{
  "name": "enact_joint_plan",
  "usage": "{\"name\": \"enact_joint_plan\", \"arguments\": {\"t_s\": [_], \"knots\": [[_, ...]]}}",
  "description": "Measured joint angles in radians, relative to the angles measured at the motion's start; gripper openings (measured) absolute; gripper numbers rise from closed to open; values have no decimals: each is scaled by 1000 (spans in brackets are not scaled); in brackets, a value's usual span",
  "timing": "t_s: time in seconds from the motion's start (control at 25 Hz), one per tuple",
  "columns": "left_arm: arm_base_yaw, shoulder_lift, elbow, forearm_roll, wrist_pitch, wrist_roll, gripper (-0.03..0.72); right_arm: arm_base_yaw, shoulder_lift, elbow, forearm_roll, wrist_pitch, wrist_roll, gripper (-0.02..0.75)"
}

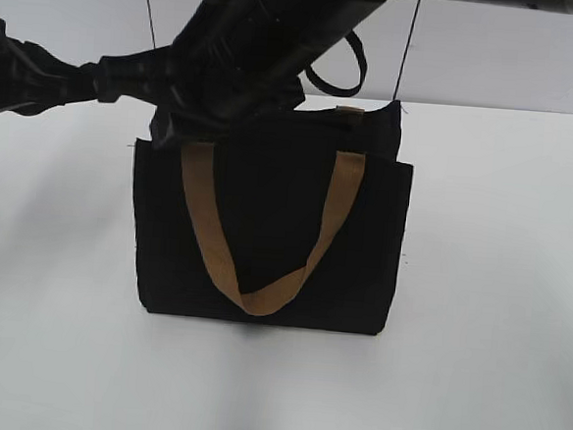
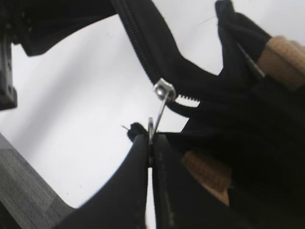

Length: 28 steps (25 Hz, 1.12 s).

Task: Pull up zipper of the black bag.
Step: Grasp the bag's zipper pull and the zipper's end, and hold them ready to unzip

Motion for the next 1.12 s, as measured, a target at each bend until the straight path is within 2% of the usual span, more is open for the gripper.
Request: {"name": "enact_joint_plan", "arguments": {"t_s": [0.08, 0.16, 0.28, 0.56, 0.84, 0.96, 1.12], "knots": [[-1, -19, 0, 121, 28, -165, 17, -3, 0, 0, 40, 25, -65, -14], [-1, -34, 0, 187, 29, -313, 17, -15, 0, 0, 71, 39, -96, -14], [-1, -40, 0, 209, 29, -436, 16, -56, 0, 0, 117, 61, -130, -14], [-1, -42, 3, 215, 35, -470, 16, -152, -1, 0, 197, 182, -207, -14], [-1, -42, 3, 215, 48, -473, 16, -261, -48, 0, 188, 356, -240, -14], [-1, -42, 4, 215, 48, -474, 16, -316, -65, 0, 166, 441, -246, -14], [0, -42, 4, 215, 52, -475, 16, -358, -89, 0, 69, 529, -253, -14]]}}
